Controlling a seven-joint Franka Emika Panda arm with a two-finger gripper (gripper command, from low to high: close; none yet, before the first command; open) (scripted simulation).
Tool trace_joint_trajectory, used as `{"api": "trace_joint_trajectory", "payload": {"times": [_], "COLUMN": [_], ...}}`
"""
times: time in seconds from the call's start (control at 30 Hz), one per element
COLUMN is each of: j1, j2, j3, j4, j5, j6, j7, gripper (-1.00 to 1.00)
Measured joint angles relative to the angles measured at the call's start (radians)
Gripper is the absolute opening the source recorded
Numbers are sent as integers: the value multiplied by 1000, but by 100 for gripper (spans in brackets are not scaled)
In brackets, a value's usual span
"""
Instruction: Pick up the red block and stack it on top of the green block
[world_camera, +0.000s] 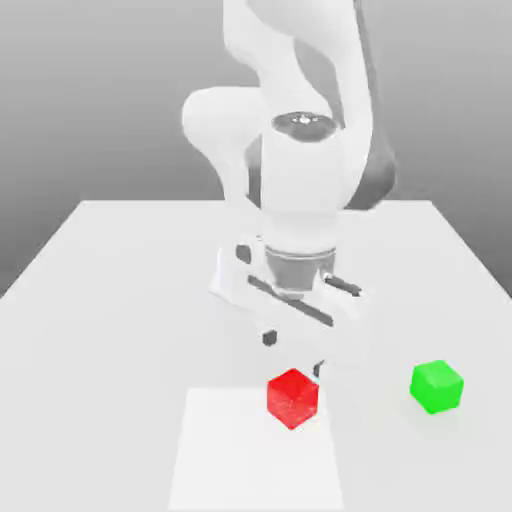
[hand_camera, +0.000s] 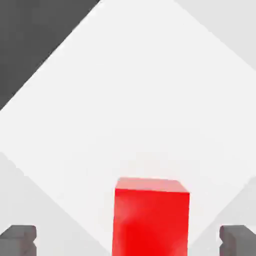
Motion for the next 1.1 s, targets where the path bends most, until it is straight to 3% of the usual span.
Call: {"api": "trace_joint_trajectory", "payload": {"times": [0.17,0.2,0.43,0.53,0.7,1.0,1.1], "j1": [86,121,131,81,115,435,462], "j2": [170,202,209,129,-32,-60,-9], "j3": [-137,-178,-189,-116,-100,86,100], "j4": [22,27,28,16,-9,127,151], "j5": [-198,-225,-232,-140,21,55,5], "j6": [137,164,172,108,-27,-188,-163], "j7": [149,169,174,109,-8,54,103], "gripper": [0,-100,-100,-100,-100,-100,-100]}}
